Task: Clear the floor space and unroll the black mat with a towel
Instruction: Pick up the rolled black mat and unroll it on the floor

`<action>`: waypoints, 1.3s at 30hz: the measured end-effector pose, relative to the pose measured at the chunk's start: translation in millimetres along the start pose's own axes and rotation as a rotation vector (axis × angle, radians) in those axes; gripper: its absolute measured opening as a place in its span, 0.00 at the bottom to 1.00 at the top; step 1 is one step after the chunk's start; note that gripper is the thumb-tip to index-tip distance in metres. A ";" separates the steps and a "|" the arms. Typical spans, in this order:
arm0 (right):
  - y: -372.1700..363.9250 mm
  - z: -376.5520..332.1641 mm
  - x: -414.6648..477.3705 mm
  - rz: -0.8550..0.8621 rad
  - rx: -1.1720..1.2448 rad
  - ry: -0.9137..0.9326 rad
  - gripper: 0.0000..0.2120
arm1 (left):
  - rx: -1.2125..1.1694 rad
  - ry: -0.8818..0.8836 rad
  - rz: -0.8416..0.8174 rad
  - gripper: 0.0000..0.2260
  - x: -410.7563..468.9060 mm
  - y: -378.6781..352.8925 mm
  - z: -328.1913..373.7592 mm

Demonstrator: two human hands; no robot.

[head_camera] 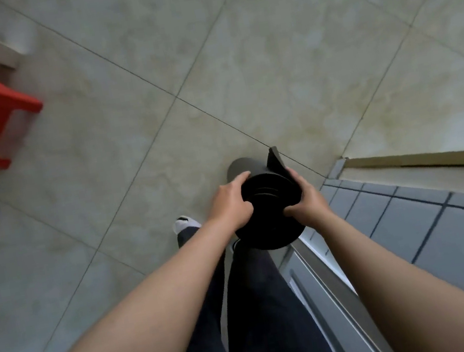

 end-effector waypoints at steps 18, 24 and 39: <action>-297.0 -268.6 -75.0 -0.104 -0.258 0.637 0.33 | -0.504 0.244 0.422 0.32 -24.2 221.5 -317.9; -401.6 -306.4 -106.2 -0.244 -0.352 0.951 0.34 | -0.699 0.343 0.659 0.31 -56.4 236.2 -419.8; -456.8 -161.4 -19.3 -0.336 -0.393 0.573 0.53 | -0.811 0.530 0.578 0.49 -18.5 47.4 -473.6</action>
Point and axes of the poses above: each hand's wrist, its own x-axis towards the middle knuckle, its own y-axis out of the back of the hand, z = x × y, the point moved 6 cm from there along x, towards the middle knuckle, and after that the axes turned 11 degrees about z, right-handed, at the moved point
